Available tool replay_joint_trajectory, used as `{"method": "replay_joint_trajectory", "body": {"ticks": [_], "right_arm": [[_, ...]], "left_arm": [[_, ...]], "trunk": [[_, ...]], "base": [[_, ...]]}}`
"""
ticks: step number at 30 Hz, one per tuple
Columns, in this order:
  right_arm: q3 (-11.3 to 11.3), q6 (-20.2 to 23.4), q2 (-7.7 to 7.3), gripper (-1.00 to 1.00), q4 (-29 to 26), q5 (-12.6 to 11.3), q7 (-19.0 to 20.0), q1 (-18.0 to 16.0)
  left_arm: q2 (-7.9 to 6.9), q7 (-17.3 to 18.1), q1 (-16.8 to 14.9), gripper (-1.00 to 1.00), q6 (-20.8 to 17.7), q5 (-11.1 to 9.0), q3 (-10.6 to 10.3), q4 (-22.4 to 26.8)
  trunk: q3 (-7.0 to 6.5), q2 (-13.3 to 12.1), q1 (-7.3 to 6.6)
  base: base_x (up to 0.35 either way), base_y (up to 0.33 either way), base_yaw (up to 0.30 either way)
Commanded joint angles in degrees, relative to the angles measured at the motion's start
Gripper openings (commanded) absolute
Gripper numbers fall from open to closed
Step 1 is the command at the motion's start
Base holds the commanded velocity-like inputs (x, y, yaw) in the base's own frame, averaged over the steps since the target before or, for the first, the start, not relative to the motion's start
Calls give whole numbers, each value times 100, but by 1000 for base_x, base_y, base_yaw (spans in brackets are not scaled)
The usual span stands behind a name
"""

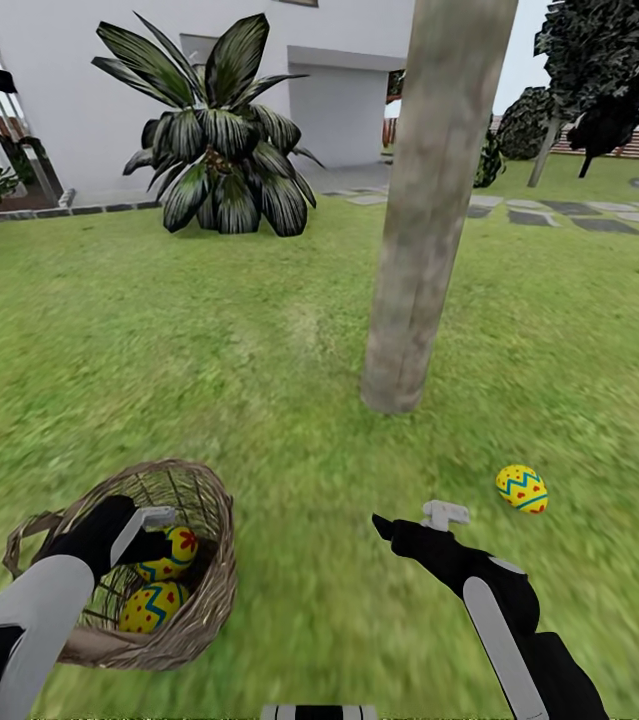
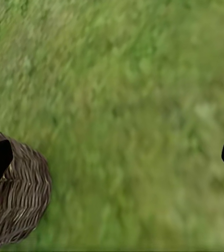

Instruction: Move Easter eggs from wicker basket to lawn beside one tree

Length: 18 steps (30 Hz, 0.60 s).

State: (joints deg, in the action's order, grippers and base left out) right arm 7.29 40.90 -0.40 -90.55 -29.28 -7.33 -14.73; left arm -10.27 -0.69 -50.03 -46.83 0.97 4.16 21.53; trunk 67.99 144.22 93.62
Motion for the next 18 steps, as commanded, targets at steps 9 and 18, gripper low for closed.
{"method": "replay_joint_trajectory", "body": {"ticks": [9, 18], "right_arm": [[9, 14, -4, 100, -7, -60, -58, -3], [10, 14, -4, 100, -7, -60, -58, -3]], "left_arm": [[-1, -51, 8, 100, -1, 16, 24, 253], [-1, -59, 18, 100, 29, 17, 24, 556]], "trunk": [[89, 2, -1], [174, 2, -1]], "base": [[0, 0, 0], [0, 0, 0]]}}
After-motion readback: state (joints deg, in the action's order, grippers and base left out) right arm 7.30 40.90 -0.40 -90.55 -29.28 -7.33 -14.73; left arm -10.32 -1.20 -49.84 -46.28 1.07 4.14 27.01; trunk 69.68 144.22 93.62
